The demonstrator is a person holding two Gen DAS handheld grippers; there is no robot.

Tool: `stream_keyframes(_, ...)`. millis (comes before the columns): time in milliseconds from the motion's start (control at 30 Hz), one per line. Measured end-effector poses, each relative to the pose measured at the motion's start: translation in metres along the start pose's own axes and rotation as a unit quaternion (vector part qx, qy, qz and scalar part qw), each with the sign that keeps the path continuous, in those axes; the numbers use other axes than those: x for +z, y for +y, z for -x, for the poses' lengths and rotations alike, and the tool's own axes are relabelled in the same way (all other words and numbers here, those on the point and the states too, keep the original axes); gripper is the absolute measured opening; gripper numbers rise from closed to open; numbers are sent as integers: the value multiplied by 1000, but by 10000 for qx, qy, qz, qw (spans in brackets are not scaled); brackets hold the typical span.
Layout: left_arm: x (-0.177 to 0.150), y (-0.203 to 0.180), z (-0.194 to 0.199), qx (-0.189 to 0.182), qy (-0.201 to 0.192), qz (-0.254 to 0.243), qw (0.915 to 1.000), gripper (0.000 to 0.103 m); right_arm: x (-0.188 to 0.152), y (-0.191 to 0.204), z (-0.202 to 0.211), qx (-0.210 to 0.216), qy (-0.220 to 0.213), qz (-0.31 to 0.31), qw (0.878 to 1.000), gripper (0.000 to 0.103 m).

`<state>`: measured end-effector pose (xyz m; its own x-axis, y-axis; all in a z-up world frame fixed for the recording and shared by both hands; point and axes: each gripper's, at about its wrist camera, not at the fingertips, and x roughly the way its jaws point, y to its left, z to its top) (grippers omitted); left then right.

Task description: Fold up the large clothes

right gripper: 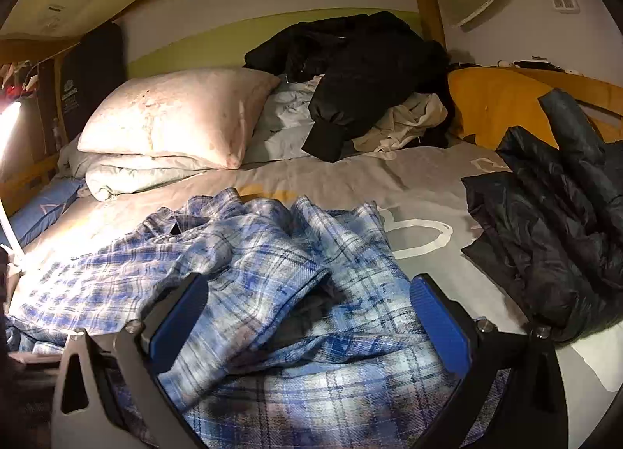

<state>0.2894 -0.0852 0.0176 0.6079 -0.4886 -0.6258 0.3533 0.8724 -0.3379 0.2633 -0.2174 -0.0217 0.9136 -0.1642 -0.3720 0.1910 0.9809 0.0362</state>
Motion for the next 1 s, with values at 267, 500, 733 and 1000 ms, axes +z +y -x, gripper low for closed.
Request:
stream_keyframes(267, 49, 39, 56, 2511, -699, -813, 9620, 2, 0, 2, 0, -62, 12, 44, 10000, 103)
stream_keyframes(500, 61, 90, 69, 3536, -419, -652, 9322, 2, 0, 1, -5, -107, 148, 55, 9998, 103)
stream_keyframes(733, 55, 131, 51, 3781, -99, -138, 9256, 2, -1, -1, -1, -245, 54, 5, 9997, 103)
stream_keyframes(1000, 53, 127, 54, 4142, -194, -317, 9094, 51, 0, -3, -6, -220, 171, -64, 9996, 103)
